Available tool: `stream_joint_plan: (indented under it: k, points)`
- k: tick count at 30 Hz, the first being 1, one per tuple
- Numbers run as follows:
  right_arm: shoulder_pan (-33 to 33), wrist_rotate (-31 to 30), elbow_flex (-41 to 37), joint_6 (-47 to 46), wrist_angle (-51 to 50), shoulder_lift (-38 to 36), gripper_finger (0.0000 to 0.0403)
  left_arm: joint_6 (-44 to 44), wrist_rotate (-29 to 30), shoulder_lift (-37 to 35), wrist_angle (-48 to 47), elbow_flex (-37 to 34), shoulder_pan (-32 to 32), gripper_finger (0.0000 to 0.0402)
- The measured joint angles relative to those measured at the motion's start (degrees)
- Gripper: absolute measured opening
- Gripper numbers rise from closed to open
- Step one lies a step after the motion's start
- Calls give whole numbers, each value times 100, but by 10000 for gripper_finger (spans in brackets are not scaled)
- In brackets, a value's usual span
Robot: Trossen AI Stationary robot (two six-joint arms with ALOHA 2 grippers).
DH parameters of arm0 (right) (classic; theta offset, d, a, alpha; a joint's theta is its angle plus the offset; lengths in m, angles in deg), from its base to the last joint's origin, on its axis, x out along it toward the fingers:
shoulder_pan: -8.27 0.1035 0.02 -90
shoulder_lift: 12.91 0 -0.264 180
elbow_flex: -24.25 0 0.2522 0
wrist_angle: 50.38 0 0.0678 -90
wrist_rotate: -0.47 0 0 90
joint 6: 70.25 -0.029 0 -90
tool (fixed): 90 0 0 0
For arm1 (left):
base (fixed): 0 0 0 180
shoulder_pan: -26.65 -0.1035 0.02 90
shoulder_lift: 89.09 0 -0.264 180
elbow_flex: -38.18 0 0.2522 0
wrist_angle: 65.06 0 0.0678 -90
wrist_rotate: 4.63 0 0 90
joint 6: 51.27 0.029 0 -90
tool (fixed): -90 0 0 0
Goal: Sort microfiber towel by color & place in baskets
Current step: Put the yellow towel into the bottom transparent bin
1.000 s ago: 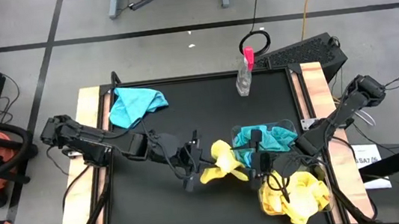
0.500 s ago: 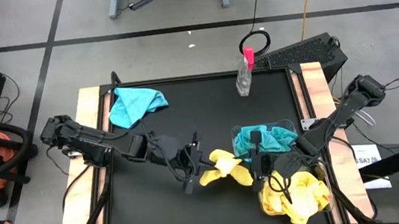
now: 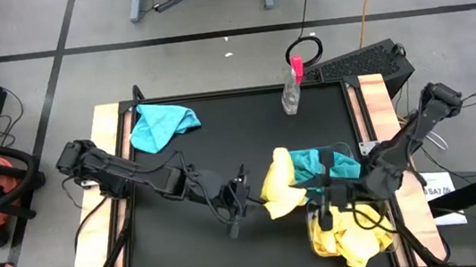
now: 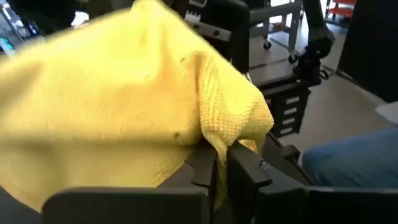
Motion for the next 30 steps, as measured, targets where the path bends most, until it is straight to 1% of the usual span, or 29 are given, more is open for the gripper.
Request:
stream_joint_plan:
  k: [2,4,8,10,13,19,22,24,27,30]
  points:
    - [133,104,0,308,143,-70,1,0,5,148,205,11,9,29]
    - [282,95,24,432,71,-131,1,0,3,263,350,11,16,29]
    - [619,44,153,450,-428,-264,1,4,3,372,521,13,16,30]
    - [790,54,270,312,-760,-331,0,-2,0,385,480,10,22,37]
    - [1037,66,435,28,-1254,-395,0,-3,3,416,368,-16,43,71]
    - [1552,81,772,-346,-2208,-404,0,15,-26,408,334,-20,122,182]
    - [1823,94,1005,-898,-3078,-404,0,-2,-32,408,230,-20,137,220]
    - [2022,112,1186,-1491,-3817,-401,0,-7,-32,408,126,-13,156,233]
    - [2299,129,1406,-2633,-4849,-401,0,-8,-31,408,-37,-13,187,238]
    - [2561,307,1585,-3820,-5817,-397,0,-12,-27,407,-161,-13,191,239]
